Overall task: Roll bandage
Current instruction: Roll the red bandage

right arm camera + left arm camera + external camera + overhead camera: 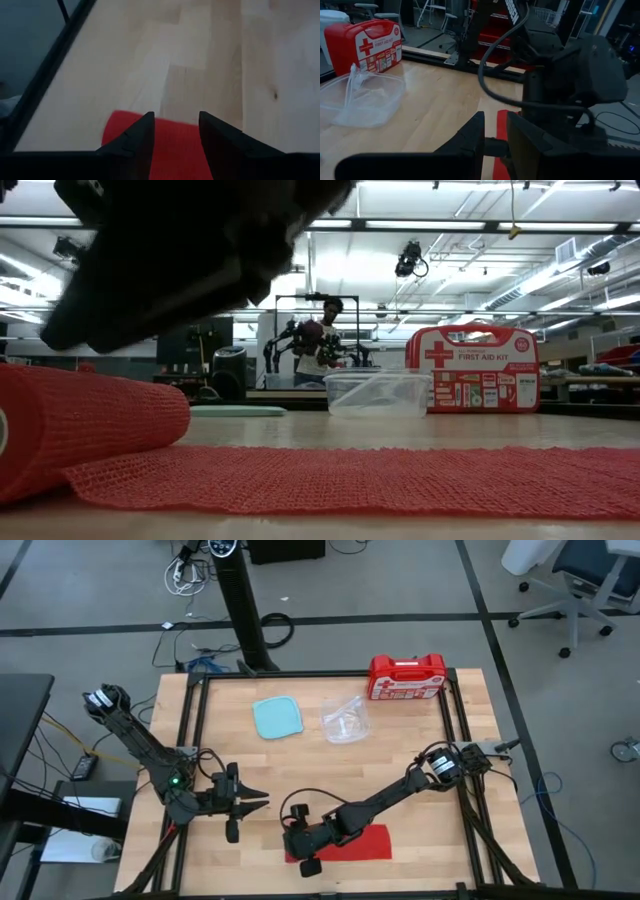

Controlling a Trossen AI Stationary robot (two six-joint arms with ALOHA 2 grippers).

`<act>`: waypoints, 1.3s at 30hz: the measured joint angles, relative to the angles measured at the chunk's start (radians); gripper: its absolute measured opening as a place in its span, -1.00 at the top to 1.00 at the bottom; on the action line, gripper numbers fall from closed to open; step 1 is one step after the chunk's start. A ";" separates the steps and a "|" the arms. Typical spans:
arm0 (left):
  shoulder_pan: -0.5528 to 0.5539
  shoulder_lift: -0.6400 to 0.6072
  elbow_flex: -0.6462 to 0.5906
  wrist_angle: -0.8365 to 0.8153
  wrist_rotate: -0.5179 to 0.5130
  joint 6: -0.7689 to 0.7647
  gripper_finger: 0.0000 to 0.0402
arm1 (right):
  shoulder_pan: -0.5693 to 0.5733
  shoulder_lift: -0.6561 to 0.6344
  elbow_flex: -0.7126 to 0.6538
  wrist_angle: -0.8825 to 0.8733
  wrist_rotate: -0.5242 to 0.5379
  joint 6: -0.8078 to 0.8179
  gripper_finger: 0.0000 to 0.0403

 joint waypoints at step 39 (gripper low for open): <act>0.002 0.022 -0.002 -0.077 0.118 -0.150 0.57 | 0.056 -0.141 -0.010 -0.466 0.037 0.197 0.25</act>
